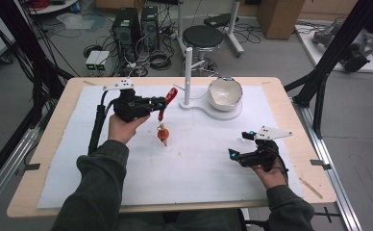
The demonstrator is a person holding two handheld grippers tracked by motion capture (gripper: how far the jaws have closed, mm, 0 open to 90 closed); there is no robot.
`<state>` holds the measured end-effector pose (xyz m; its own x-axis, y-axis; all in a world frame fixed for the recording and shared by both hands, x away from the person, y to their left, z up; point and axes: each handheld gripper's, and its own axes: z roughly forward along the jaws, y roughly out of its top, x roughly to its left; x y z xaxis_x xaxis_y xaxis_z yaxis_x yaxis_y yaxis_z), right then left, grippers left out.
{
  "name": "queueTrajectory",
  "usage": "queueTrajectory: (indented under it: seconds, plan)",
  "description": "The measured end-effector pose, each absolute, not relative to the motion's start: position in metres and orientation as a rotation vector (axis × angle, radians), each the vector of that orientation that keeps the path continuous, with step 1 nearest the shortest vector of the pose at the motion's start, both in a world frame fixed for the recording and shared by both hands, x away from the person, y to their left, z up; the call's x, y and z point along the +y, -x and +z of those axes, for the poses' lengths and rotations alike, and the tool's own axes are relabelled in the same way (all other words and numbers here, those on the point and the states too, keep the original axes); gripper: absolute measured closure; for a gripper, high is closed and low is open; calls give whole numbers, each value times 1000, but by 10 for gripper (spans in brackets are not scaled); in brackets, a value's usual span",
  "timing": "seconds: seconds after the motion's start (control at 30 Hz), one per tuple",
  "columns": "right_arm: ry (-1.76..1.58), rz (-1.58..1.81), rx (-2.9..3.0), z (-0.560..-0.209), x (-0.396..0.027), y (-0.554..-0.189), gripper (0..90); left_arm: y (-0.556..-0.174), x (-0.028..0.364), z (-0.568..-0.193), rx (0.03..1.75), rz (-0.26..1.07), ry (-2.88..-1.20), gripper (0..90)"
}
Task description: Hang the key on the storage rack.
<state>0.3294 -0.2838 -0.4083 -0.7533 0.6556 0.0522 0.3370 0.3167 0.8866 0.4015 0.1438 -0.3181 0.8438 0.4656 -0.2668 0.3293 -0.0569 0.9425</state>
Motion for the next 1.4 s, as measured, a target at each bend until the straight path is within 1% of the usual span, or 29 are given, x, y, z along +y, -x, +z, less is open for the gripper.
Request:
queueTrajectory:
  seconds: [0.47,0.73,1.17,1.4]
  plan:
    - [-885,1420,2267,-408,-284,-329,96,-415,123,-312,613,93,-1650,746]
    - [-887,1423,2269,-408,-284,-330,96,-427,116,-321,655,79,-1638,747]
    - [-880,1432,2261,-407,-285,-329,96,-456,88,-324,696,58,-1651,747]
    - [-871,1442,2263,-407,-286,-329,96,-470,86,-335,748,46,-1625,746]
